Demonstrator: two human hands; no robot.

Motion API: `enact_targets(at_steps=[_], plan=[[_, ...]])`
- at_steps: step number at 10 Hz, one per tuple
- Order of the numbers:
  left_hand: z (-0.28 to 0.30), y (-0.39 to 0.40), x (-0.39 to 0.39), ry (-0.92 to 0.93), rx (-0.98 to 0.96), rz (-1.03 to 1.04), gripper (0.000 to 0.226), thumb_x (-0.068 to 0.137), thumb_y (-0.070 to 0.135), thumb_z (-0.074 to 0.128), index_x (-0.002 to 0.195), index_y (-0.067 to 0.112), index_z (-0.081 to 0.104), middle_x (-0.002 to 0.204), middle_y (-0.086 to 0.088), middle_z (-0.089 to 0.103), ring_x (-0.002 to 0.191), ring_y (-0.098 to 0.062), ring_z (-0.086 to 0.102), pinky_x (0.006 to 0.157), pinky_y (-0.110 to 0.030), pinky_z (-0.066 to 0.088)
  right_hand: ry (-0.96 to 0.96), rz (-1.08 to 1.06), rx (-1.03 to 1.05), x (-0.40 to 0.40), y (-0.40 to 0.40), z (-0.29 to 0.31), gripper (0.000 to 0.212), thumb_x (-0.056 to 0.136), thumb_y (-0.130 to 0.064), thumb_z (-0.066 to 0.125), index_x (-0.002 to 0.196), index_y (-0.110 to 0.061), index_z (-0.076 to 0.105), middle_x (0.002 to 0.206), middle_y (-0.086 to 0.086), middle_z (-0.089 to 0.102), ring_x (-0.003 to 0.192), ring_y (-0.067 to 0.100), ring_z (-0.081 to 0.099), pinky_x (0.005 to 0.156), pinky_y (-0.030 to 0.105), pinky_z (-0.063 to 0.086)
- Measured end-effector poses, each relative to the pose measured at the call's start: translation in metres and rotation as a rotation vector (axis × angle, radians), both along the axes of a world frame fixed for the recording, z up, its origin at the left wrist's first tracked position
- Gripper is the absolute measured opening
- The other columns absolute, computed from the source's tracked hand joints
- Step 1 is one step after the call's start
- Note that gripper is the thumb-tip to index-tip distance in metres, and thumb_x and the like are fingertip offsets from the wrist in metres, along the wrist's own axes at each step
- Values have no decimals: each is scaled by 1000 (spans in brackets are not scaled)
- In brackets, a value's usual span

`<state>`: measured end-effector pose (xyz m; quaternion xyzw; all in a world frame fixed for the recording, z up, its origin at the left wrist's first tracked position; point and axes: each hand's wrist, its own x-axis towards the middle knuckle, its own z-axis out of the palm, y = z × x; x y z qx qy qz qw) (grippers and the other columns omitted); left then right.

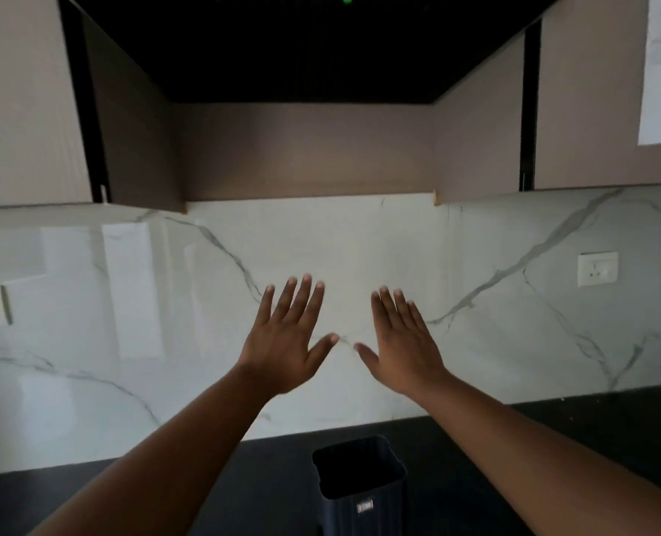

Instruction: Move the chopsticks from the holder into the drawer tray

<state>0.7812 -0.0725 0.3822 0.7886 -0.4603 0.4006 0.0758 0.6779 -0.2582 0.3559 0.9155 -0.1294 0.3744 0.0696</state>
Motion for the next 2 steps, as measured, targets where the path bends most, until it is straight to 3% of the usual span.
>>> enact_targets(at_steps=[1, 2], plan=[[60, -3, -5, -188, -102, 29, 78, 94, 63, 7, 154, 15, -6, 162, -9, -5, 148, -26, -12, 117, -44, -18, -205, 5, -158, 4, 18, 64, 82, 96, -55, 36, 153, -4, 7, 162, 16, 6, 149, 32, 1, 119, 40, -2], [100, -3, -11, -236, -195, 92, 80, 94, 65, 9, 154, 13, -4, 163, -10, -3, 149, -26, -10, 118, -45, -15, -301, -10, -230, 2, 33, 116, 82, 94, -54, 35, 152, -2, 11, 161, 18, 11, 149, 34, 6, 120, 43, 4]])
